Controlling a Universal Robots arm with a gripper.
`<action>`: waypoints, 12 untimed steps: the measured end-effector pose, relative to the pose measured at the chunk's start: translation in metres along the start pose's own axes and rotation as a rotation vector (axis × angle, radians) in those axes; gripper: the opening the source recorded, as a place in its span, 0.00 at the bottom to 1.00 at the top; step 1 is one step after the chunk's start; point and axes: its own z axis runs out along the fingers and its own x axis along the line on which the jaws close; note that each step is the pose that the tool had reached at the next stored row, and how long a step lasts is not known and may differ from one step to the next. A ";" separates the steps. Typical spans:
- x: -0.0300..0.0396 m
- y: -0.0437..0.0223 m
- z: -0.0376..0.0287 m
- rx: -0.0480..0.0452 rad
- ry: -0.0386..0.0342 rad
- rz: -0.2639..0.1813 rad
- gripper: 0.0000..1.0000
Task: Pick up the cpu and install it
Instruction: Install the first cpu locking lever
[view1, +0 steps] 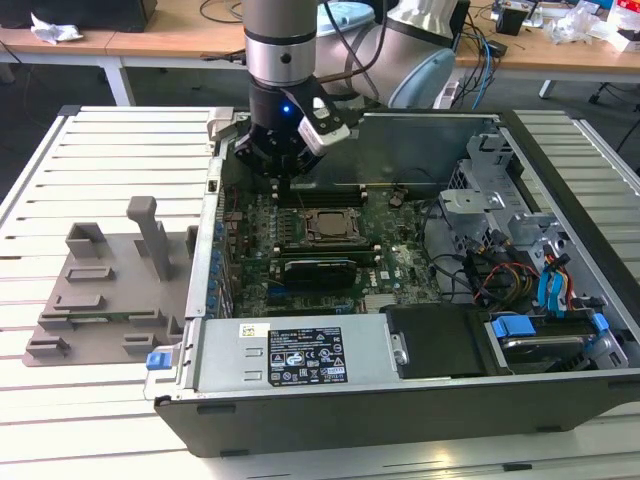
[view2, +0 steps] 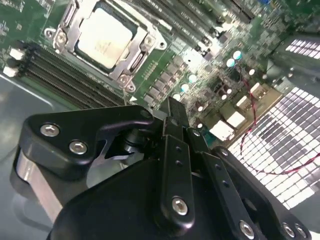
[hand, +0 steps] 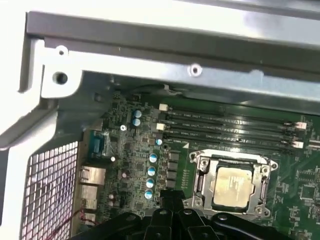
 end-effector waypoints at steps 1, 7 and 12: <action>0.0001 0.0030 0.0001 -0.0055 -0.0007 0.000 0.11; -0.0013 0.0156 0.0014 -0.0158 -0.0019 0.000 0.11; -0.0021 0.0194 0.0031 -0.0264 -0.0032 0.003 0.11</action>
